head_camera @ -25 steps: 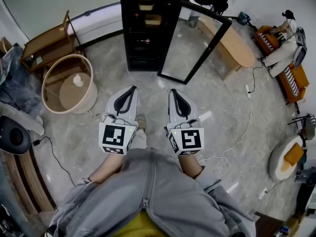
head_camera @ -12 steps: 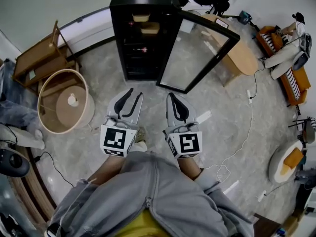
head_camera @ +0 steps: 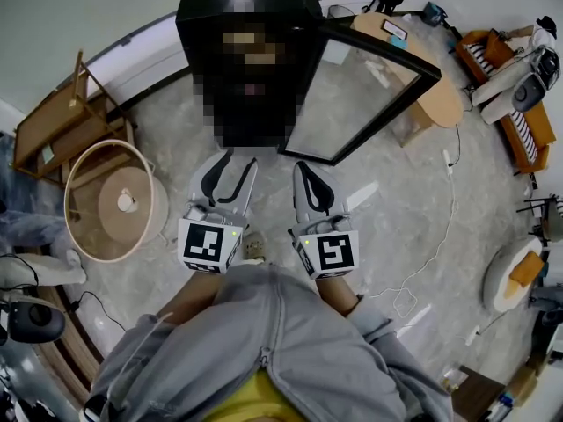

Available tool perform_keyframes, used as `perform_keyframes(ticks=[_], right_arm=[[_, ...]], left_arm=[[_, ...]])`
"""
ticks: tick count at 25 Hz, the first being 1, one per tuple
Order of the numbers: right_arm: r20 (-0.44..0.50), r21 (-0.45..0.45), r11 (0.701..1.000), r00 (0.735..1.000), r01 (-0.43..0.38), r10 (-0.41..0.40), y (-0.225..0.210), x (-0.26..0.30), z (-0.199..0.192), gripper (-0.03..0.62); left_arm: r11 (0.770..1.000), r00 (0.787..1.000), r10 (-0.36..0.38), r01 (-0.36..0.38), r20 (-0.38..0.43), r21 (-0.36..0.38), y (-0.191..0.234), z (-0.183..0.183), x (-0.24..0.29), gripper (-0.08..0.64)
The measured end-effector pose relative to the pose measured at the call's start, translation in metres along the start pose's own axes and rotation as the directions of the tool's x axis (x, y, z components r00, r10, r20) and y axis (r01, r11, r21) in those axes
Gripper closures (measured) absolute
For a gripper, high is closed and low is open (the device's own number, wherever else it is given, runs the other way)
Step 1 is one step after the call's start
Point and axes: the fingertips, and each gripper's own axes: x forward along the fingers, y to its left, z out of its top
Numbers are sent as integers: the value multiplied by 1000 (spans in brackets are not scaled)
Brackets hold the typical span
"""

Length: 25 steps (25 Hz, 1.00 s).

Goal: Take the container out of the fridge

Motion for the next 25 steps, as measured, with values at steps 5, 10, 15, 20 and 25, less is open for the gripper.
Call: perform_keyframes(ticks=[5, 10, 15, 20, 25], right_arm=[[-7, -16, 1000, 1000, 25, -26, -9, 17, 4, 592], [-21, -18, 999, 999, 31, -32, -15, 31, 2, 592], [-14, -17, 1000, 1000, 6, -6, -21, 53, 2, 592], [7, -30, 999, 999, -33, 33, -32, 86, 4, 592], [28, -63, 996, 998, -63, 65, -60, 132, 8, 592]], left_arm=[[1000, 1000, -9, 9, 0, -26, 15, -1, 19, 373], [999, 1000, 3, -4, -11, -53, 31, -5, 26, 365], [997, 1000, 30, -30, -8, -67, 45, -8, 35, 365], [996, 998, 64, -63, 0, -67, 60, -6, 59, 365], [993, 994, 107, -106, 5, -56, 77, 1, 99, 362]])
